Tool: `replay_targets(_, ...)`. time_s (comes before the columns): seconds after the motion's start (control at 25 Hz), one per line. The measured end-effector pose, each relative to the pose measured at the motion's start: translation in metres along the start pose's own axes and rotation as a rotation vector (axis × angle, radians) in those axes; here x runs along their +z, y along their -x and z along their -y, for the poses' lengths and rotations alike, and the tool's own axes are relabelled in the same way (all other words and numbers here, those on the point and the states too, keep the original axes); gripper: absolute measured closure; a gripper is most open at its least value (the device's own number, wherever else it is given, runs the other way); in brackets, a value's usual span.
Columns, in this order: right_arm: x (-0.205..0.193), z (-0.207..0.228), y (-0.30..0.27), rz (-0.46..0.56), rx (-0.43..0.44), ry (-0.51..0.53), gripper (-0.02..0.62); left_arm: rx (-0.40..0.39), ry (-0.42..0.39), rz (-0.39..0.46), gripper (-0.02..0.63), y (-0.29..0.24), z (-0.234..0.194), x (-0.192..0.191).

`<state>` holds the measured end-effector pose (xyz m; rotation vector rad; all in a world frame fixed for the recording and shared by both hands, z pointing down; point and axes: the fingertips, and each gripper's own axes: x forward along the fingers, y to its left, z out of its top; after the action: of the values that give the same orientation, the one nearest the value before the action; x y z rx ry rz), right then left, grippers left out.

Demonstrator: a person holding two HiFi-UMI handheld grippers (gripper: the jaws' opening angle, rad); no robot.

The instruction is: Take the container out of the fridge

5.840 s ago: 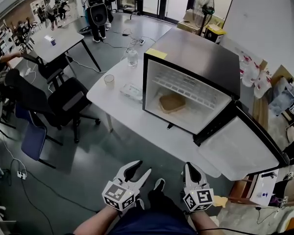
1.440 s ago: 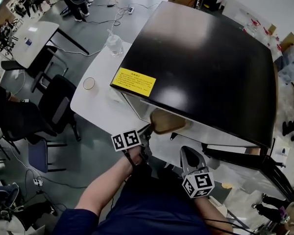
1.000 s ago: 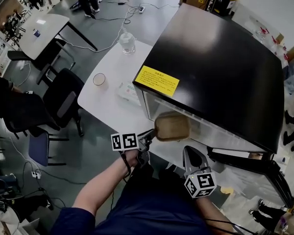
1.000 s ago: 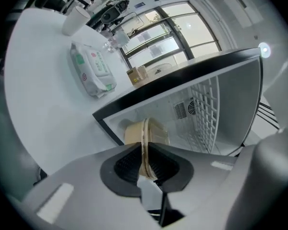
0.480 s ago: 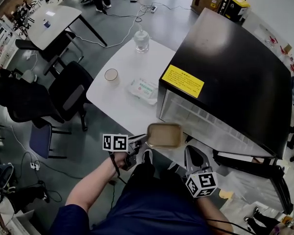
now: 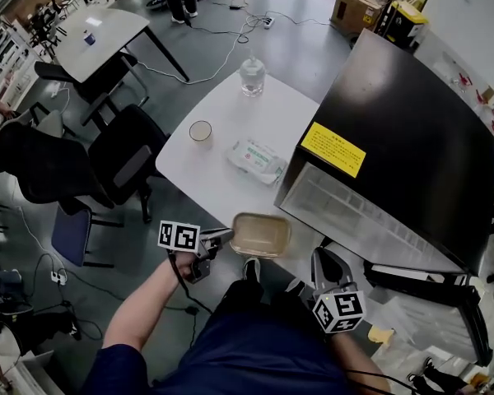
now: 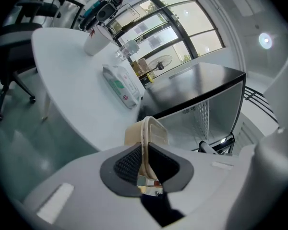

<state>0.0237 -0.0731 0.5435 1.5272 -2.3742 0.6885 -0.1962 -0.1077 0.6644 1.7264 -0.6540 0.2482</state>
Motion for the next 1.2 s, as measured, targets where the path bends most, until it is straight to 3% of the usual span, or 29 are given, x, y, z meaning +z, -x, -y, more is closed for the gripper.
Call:
replay_targets(0.4,0.007,-0.005,-0.015,0.012,-0.036,-0.008,0.589,-0.014,-0.084,-0.088,0.560,0.031,-0.029,0.052)
replay_targets(0.72,0.011,0.000,-0.016,0.029,-0.100,-0.030,0.589,0.027,-0.124,-0.152,0.560,0.026,-0.059,0.088)
replay_targets(1.0,0.016,0.013,-0.004,0.050,-0.177,-0.042,0.589,-0.014,-0.141,-0.226,0.560,0.016,-0.067,0.111)
replay_targets(1.2,0.012,0.022,0.004,0.056,-0.221,-0.066,0.589,0.057,-0.161,-0.277,0.558,0.005,-0.089,0.122)
